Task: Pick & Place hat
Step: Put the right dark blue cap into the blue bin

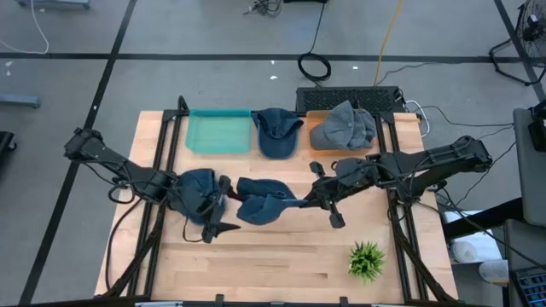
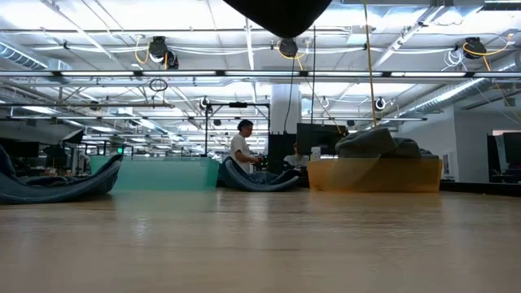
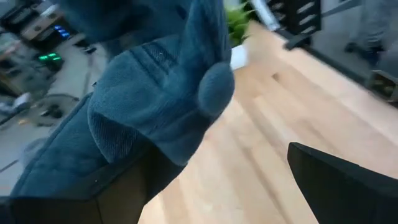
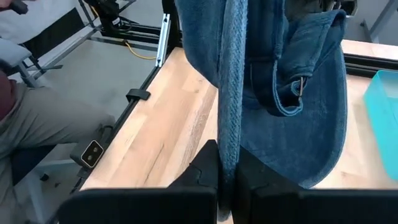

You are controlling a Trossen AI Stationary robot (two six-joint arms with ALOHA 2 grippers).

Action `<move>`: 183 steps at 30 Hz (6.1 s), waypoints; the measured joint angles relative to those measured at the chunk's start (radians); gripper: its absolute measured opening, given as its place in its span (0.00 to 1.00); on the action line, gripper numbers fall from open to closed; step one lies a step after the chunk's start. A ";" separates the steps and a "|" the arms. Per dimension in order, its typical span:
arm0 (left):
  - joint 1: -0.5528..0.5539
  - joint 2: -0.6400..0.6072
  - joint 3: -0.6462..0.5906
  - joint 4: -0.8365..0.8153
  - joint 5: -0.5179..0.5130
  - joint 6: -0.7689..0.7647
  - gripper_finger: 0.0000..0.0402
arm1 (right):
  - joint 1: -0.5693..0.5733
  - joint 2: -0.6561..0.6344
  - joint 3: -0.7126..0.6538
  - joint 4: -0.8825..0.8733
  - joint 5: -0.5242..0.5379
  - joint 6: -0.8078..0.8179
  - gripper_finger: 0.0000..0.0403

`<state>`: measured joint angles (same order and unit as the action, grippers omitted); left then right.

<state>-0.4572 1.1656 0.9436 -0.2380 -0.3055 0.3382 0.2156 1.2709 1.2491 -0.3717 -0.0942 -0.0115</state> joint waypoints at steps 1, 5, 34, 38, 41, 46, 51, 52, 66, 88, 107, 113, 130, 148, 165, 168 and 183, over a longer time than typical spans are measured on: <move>-0.002 0.000 0.000 0.006 -0.026 0.000 0.93 | 0.000 0.000 0.000 0.007 -0.018 0.000 0.00; -0.020 0.000 0.000 0.081 -0.228 0.065 0.93 | 0.000 0.020 0.001 0.039 -0.063 0.007 0.00; -0.095 0.000 0.000 0.092 -0.271 0.156 0.51 | -0.004 0.038 -0.001 0.053 -0.093 0.025 0.00; -0.095 0.000 0.000 0.092 -0.273 0.142 0.37 | -0.005 0.038 -0.001 0.054 -0.089 0.024 0.00; -0.100 0.000 0.000 0.093 -0.275 0.096 0.24 | -0.004 0.038 -0.001 0.055 -0.086 0.014 0.00; -0.101 -0.002 0.000 0.095 -0.277 0.059 0.03 | -0.004 0.038 -0.001 0.058 -0.020 -0.029 0.01; -0.101 -0.033 0.002 0.096 -0.280 0.049 0.02 | -0.007 0.038 0.000 0.061 0.143 -0.029 0.07; -0.101 -0.043 0.012 0.080 -0.278 0.038 0.02 | -0.011 0.038 0.000 0.059 0.169 -0.023 0.09; -0.120 -0.094 0.327 -0.411 -0.232 -0.190 0.01 | -0.027 0.036 0.001 0.123 0.387 0.004 0.68; -0.051 -0.023 0.353 -0.464 -0.162 -0.237 0.01 | -0.044 0.278 0.000 0.641 -0.038 -0.026 0.80; -0.001 -0.021 0.353 -0.476 -0.166 -0.258 0.03 | -0.031 0.288 0.000 0.614 -0.039 -0.037 0.03; -0.001 -0.022 0.353 -0.477 -0.091 -0.305 0.16 | -0.030 0.268 0.000 0.557 -0.041 -0.037 0.01; 0.000 -0.081 0.352 -0.489 0.088 -0.291 0.69 | 0.011 -0.022 0.000 0.277 -0.068 -0.156 0.00; 0.099 -0.079 0.352 -0.327 0.123 -0.583 0.70 | 0.010 -0.046 0.000 0.656 -0.007 -0.525 0.00; 0.206 0.071 0.352 -0.055 0.271 -0.634 0.81 | 0.009 -0.051 0.000 0.843 -0.042 -0.604 0.00; 0.231 0.094 0.352 -0.045 0.274 -0.636 0.81 | 0.014 -0.067 0.000 0.860 -0.044 -0.602 0.00; 0.287 0.162 0.352 0.185 0.564 -0.701 0.81 | 0.089 -0.096 0.000 0.836 -0.042 -0.669 0.00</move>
<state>-0.1703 1.3277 1.2957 -0.0528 0.2590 -0.3630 0.3043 1.1748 1.2491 0.4639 -0.1364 -0.6808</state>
